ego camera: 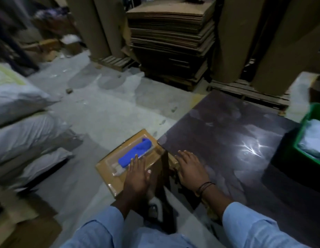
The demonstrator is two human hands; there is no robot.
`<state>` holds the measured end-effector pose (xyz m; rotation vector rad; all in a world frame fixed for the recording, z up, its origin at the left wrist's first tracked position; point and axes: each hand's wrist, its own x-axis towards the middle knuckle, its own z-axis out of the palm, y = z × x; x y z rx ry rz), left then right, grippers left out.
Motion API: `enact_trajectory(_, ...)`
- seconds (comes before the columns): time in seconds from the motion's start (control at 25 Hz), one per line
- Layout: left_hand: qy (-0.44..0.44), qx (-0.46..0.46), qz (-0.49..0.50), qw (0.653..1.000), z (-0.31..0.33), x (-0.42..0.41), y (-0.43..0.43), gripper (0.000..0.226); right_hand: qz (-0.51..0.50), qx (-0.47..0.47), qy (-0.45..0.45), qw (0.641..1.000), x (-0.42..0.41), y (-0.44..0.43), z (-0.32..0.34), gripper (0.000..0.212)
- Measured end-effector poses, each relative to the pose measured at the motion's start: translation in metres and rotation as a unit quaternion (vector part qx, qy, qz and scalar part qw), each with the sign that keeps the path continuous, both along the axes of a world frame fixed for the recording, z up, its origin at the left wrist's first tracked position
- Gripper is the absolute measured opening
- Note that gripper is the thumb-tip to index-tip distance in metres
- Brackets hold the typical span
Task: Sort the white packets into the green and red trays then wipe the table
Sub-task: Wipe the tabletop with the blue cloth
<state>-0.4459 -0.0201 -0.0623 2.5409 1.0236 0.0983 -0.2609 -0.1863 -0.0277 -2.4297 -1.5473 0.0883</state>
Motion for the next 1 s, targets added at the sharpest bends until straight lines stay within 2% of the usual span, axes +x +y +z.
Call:
enact_trajectory(0.16, 0.055, -0.031, 0.069, 0.996, -0.02, -0.037, 0.078, 0.065, 0.058, -0.051, 0.016, 0.997, -0.03, 0.111, -0.021, 0.046)
enact_trajectory(0.36, 0.06, -0.043, 0.035, 0.997, -0.049, -0.057, 0.173, 0.067, 0.106, -0.174, 0.006, 0.979, -0.047, 0.235, -0.063, 0.052)
enact_trajectory(0.56, 0.063, -0.044, -0.001, 0.997, -0.075, -0.054, 0.208, 0.075, 0.107, -0.255, -0.052, 0.96, -0.034, 0.299, -0.101, 0.068)
enact_trajectory(0.64, 0.062, -0.05, -0.004, 0.997, -0.083, -0.048, 0.217, 0.079, 0.104, -0.269, -0.057, 0.956, -0.028, 0.308, -0.111, 0.065)
enact_trajectory(0.8, 0.024, -0.071, 0.027, 0.997, -0.082, -0.039, 0.225, 0.079, 0.099, -0.233, -0.06, 0.965, -0.025, 0.304, -0.105, 0.047)
enact_trajectory(0.92, -0.031, -0.086, 0.027, 0.995, -0.061, -0.02, 0.234, 0.071, 0.08, -0.14, -0.036, 0.986, -0.023, 0.295, -0.077, 0.051)
enact_trajectory(1.0, -0.09, -0.062, -0.008, 0.994, -0.042, 0.001, 0.239, 0.062, 0.041, -0.061, -0.044, 0.996, -0.015, 0.282, -0.052, 0.054)
